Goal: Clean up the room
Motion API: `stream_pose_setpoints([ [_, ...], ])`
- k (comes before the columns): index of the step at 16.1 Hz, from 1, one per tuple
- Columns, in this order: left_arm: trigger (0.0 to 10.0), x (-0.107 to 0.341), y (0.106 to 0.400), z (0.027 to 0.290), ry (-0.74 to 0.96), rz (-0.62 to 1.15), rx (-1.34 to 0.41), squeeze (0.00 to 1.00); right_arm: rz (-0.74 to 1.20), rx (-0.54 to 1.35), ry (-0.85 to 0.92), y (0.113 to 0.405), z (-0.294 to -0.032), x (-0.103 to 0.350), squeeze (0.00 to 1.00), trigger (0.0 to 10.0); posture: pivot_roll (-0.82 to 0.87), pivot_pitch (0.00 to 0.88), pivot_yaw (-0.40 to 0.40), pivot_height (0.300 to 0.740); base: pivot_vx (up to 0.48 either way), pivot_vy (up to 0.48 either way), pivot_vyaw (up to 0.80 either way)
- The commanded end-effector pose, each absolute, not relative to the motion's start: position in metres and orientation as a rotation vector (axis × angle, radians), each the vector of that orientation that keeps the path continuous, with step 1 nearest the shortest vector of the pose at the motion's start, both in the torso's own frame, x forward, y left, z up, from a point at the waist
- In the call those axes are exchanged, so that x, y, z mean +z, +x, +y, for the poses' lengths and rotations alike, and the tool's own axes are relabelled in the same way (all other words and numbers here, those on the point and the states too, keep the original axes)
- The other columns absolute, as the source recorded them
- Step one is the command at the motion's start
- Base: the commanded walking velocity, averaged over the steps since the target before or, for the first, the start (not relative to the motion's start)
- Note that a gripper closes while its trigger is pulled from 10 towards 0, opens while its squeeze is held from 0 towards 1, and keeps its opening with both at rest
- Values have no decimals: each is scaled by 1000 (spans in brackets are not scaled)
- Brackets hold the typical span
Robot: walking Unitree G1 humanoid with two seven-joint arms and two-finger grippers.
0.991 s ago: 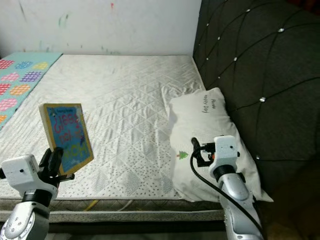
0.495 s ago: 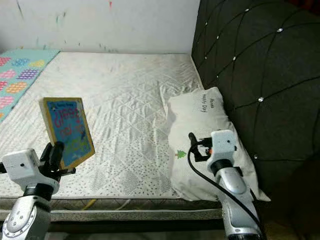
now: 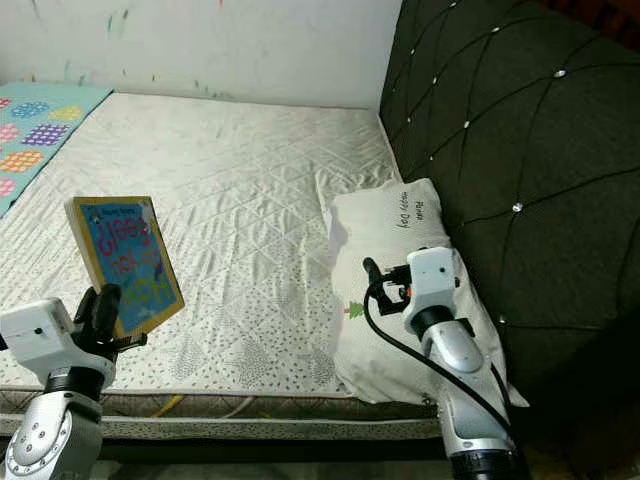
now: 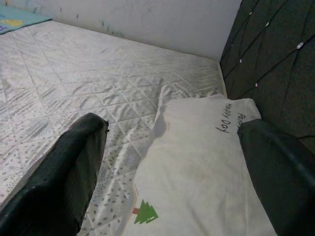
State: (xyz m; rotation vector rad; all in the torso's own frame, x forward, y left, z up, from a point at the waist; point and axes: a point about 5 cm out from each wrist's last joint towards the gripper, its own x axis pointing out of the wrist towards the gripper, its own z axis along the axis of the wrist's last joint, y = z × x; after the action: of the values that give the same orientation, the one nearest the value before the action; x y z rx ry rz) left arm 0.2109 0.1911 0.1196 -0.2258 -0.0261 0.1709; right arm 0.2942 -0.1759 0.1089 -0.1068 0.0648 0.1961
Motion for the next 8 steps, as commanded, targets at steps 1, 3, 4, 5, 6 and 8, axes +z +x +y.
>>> stream_pose_setpoints([
  [1,10000,129,213,191,-220,-67,161,0,75,208,-116,292,-175,107,0,10000,-95,0,-47,740,0,0,0],
  [3,10000,129,214,191,-220,-65,158,0,75,209,-117,292,-176,107,0,10000,-97,0,-43,740,0,0,0],
  [4,10000,129,214,191,-220,-65,156,0,75,209,-118,292,-176,107,0,10000,-97,0,-43,740,0,0,0],
  [5,10000,129,214,190,-221,-64,154,0,74,211,-118,292,-176,107,0,10000,-97,0,-43,740,0,0,0],
  [6,10000,129,215,190,-221,-62,153,0,74,216,-117,292,-176,107,0,10000,-97,0,-43,740,0,0,0],
  [8,10000,129,214,190,-221,-61,152,0,75,220,-114,291,-175,107,0,10000,-98,0,-43,740,0,0,0],
])
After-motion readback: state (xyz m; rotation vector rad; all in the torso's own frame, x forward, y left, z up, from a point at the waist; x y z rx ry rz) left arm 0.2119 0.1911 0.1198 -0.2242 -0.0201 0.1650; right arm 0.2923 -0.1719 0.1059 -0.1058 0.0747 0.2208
